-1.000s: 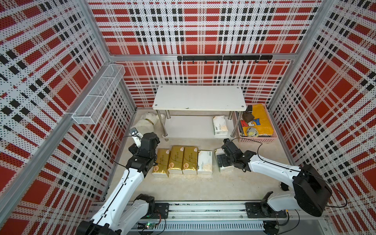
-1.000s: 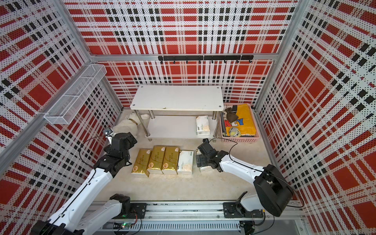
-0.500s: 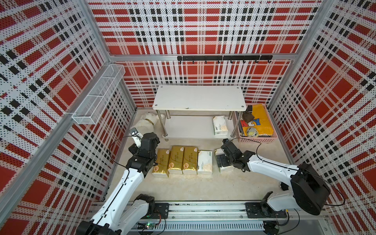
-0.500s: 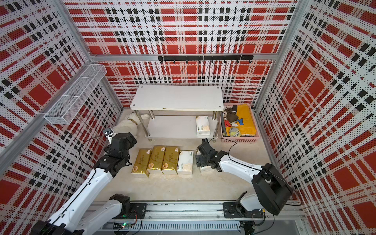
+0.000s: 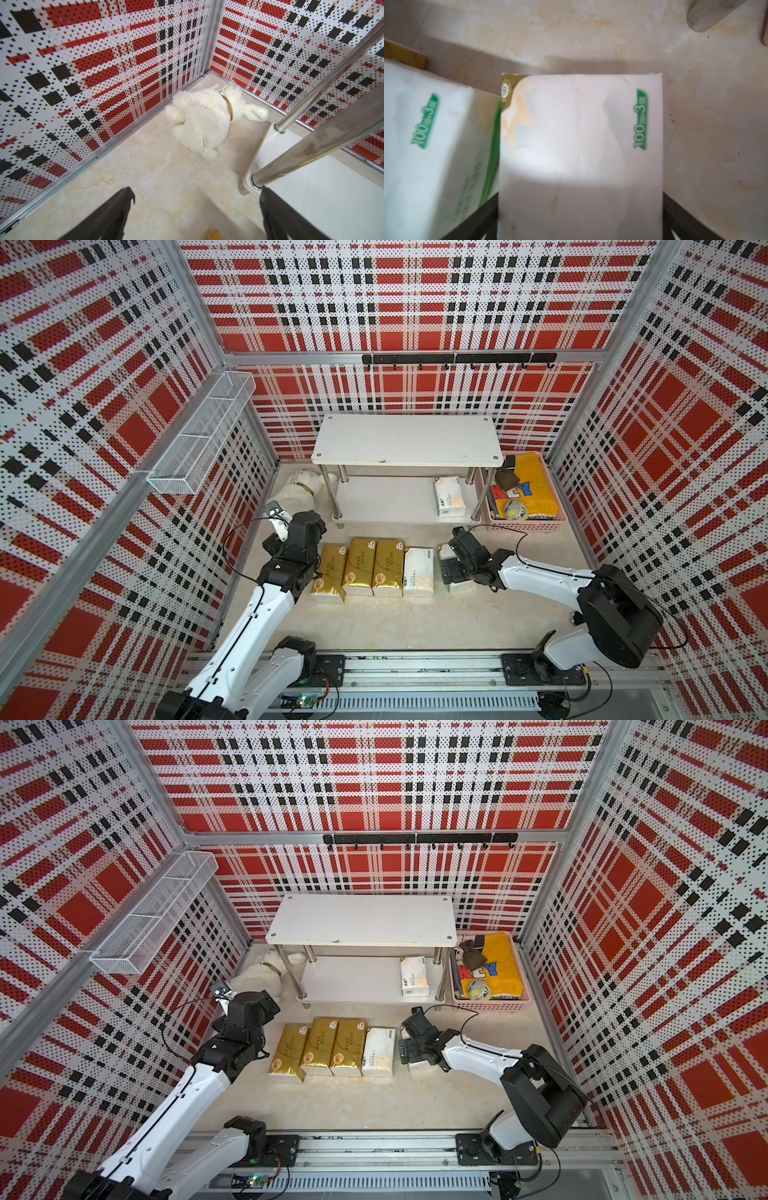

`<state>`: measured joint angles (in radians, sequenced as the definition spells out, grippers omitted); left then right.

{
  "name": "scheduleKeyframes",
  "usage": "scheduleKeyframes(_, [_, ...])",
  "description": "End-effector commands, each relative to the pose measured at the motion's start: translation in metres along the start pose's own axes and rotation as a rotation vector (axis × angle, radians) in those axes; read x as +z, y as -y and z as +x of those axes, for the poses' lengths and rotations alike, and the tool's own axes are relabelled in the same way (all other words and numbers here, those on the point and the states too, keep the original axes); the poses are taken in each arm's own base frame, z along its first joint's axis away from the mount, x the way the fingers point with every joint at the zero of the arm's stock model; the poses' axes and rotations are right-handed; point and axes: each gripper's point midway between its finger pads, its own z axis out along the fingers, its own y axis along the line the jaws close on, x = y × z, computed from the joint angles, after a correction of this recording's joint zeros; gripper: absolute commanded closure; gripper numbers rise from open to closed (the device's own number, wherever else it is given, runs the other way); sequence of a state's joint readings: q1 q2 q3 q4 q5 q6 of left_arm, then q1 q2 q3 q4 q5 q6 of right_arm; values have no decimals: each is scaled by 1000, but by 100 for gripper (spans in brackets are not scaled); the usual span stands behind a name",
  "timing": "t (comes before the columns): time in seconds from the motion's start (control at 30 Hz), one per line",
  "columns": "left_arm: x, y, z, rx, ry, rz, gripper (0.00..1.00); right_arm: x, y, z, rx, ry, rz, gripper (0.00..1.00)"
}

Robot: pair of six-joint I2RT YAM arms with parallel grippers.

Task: Place the tissue boxes on the shelf by color
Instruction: Pick up the box of tissues from the center of the board.

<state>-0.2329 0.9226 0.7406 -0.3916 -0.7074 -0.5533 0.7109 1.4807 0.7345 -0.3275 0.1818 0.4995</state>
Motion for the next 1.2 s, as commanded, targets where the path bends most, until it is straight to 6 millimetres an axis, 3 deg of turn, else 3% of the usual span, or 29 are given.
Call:
scheduleKeyframes(0.0, [0,-2,3,4,1,-6,0,8,-1,10,9,-32,-14,0])
scheduleKeyframes(0.1, [-1,-2,3,3,4,-7,0,9,-2,12,11,-38,-20,1])
scheduleKeyframes(0.33, [-2,-3,1,-1,8,-6,0,3,3,9,20,-21,-2,15])
scheduleKeyframes(0.6, [-1,-2,2,2,4,-4,0,-13,4,-2,39,10,1,16])
scheduleKeyframes(0.83, [-1,-2,1,0,6,-7,0,-41,0,-28,41,67,-9,16])
scheduleKeyframes(1.17, [-1,-1,-1,-4,5,-11,0,-78,-15,-83,60,172,-40,17])
